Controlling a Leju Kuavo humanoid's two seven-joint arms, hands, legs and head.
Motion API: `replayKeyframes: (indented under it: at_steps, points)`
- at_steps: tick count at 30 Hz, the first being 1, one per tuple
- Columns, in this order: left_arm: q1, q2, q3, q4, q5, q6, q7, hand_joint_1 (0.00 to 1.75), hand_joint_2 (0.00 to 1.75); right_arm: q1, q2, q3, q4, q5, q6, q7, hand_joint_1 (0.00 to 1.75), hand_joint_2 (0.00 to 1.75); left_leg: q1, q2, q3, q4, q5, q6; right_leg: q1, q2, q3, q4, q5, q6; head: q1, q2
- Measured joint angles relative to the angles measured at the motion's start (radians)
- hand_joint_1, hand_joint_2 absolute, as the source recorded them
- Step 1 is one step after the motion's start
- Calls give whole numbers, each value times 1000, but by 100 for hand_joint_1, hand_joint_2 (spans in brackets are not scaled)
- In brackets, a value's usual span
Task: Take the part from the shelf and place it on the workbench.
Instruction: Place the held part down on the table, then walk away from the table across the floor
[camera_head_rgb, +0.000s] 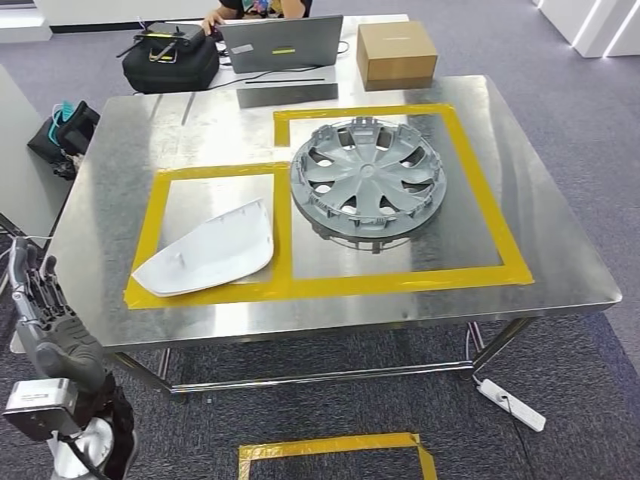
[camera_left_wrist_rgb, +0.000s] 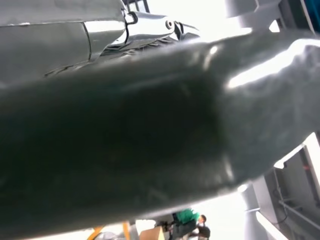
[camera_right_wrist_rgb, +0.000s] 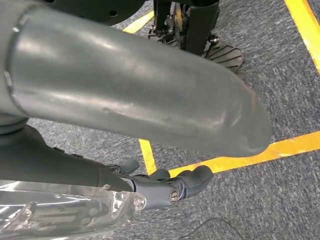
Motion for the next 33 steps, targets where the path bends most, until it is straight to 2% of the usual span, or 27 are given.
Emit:
replayKeyframes:
  at_steps: [4,8,10,11,13,15,16,17,18,20,21,22,25,27,30,31,32,33]
  points:
    - [16,-3,22,-7,1,-13,-3,0,0,-1,0,-5,0,0,2,0,0,0,-5,0,0,0,0,5,-6,0,0,-1,2,4,0,0]
    - [19,-4,32,-11,1,-13,-4,0,0,-1,0,-5,0,0,2,0,0,0,-10,0,-2,0,3,15,-10,0,2,-8,8,14,0,0]
    - [19,-5,33,-15,0,-14,-5,0,0,-1,0,-6,0,0,2,-1,0,0,-6,1,0,-8,13,23,-8,0,0,-10,9,22,0,0]
    - [19,-6,33,-18,-1,-14,-6,0,0,-1,0,-6,0,-1,2,-1,0,0,-1,2,2,-12,19,27,-6,-1,-8,4,-1,25,2,0]
    - [22,-10,34,-20,-5,-14,-7,0,0,-2,0,-6,0,-3,2,-3,0,0,5,3,3,-18,26,31,-5,-4,-52,96,-51,31,7,0]
    - [26,-13,36,-20,-9,-13,-8,0,0,-2,0,-7,0,-4,4,-6,0,0,7,5,3,-18,26,31,-7,-5,-116,234,-103,37,9,0]
    - [28,-14,37,-20,-11,-12,-9,0,0,-1,0,-8,0,-4,4,-7,0,0,7,5,4,-18,26,31,-8,-5,-136,273,-109,39,9,0]
    - [30,-16,37,-20,-12,-11,-11,0,0,-1,0,-9,0,-4,5,-7,0,0,8,5,5,-17,24,29,-9,-5,-138,272,-93,40,9,0]
    - [30,-18,37,-20,-12,-9,-12,0,0,-1,0,-9,0,-5,5,-8,0,0,9,4,8,-16,22,26,-9,-6,-120,230,-61,41,9,0]
    - [31,-20,38,-22,-13,-8,-14,0,0,-3,-1,-10,0,-5,6,-9,0,0,10,2,9,-8,13,15,-11,-4,-57,100,3,43,10,0]
    - [31,-21,39,-25,-13,-7,-14,0,0,-5,0,-11,0,-4,6,-9,0,0,9,1,5,0,8,8,-11,-3,-33,51,15,40,11,0]
    - [31,-21,39,-27,-13,-6,-14,0,0,-7,0,-11,0,-4,6,-8,0,0,7,0,-2,7,5,3,-11,-1,-22,26,15,34,10,0]
    - [32,-22,40,-33,-13,-7,-14,0,0,-9,0,-13,0,-3,7,-6,0,0,6,0,-18,18,2,-9,-10,1,-30,21,8,10,6,0]
    - [32,-21,40,-34,-12,-10,-8,0,0,-10,0,-14,0,-6,8,-6,0,0,9,1,-37,58,-33,-20,-12,-1,-34,20,12,-3,2,0]
    - [31,-22,41,-33,-10,-15,2,0,0,-13,0,-14,0,-10,11,-3,0,0,14,2,-116,230,-131,-32,-11,-4,-50,20,23,-15,-2,0]
    - [31,-22,41,-32,-10,-15,4,0,0,-13,0,-14,0,-10,12,-1,0,0,15,2,-135,274,-146,-33,-11,-6,-56,20,27,-16,-2,0]
    - [31,-22,41,-32,-9,-15,5,0,0,-13,0,-14,0,-10,13,1,0,0,16,2,-138,287,-140,-32,-10,-7,-63,20,33,-16,-2,0]
    - [31,-22,41,-32,-9,-15,5,0,0,-12,0,-14,0,-10,13,3,0,0,16,2,-124,262,-117,-30,-10,-7,-68,20,39,-15,-2,0]
